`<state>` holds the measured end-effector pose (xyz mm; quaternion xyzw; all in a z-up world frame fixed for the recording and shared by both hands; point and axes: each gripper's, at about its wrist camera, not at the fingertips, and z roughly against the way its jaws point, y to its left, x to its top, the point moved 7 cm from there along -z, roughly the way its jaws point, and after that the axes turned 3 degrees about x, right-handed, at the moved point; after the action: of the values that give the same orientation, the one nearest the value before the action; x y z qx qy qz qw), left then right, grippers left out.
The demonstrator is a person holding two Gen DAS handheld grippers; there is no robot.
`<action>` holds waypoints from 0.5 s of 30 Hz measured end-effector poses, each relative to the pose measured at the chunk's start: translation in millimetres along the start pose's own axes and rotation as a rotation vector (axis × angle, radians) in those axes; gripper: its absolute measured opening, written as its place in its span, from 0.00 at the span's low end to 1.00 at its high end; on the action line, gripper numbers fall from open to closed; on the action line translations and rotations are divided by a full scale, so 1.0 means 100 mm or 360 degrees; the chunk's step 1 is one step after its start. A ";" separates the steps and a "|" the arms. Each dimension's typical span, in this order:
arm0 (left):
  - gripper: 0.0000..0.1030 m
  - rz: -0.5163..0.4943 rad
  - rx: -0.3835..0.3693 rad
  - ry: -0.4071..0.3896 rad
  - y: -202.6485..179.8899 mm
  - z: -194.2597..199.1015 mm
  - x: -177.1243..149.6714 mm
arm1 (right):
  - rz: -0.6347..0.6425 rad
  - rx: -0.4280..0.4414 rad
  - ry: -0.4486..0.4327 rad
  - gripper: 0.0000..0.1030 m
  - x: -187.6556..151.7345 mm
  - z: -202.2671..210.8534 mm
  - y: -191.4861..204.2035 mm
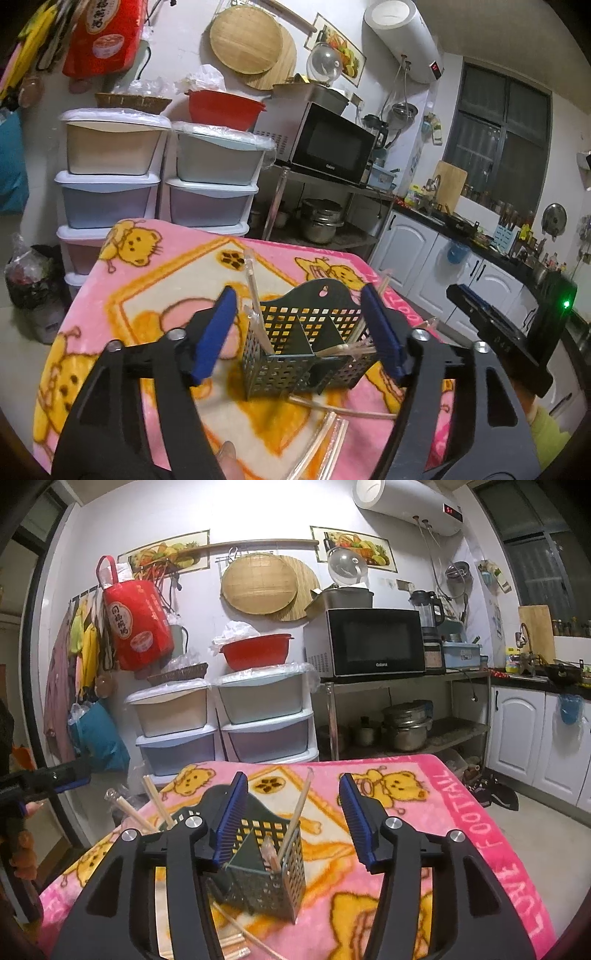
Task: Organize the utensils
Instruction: 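Open the right tool to release the chopsticks and withdraw it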
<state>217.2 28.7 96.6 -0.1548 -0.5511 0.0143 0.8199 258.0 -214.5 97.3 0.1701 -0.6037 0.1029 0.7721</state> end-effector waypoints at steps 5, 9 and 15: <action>0.79 0.0012 -0.0011 -0.0008 -0.01 0.09 -0.03 | -0.0013 -0.0011 0.0013 0.51 -0.05 0.09 -0.01; 0.87 0.0015 -0.0009 -0.0022 -0.02 0.16 -0.06 | -0.0018 -0.0007 0.0010 0.53 -0.06 0.16 -0.01; 0.89 0.0020 0.0013 -0.0022 0.01 0.24 -0.14 | -0.0012 -0.0005 0.0020 0.56 -0.10 0.24 0.02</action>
<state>190.2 32.3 92.4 -0.1548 -0.5558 0.0226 0.8165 233.1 -221.9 92.9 0.1707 -0.5983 0.1001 0.7765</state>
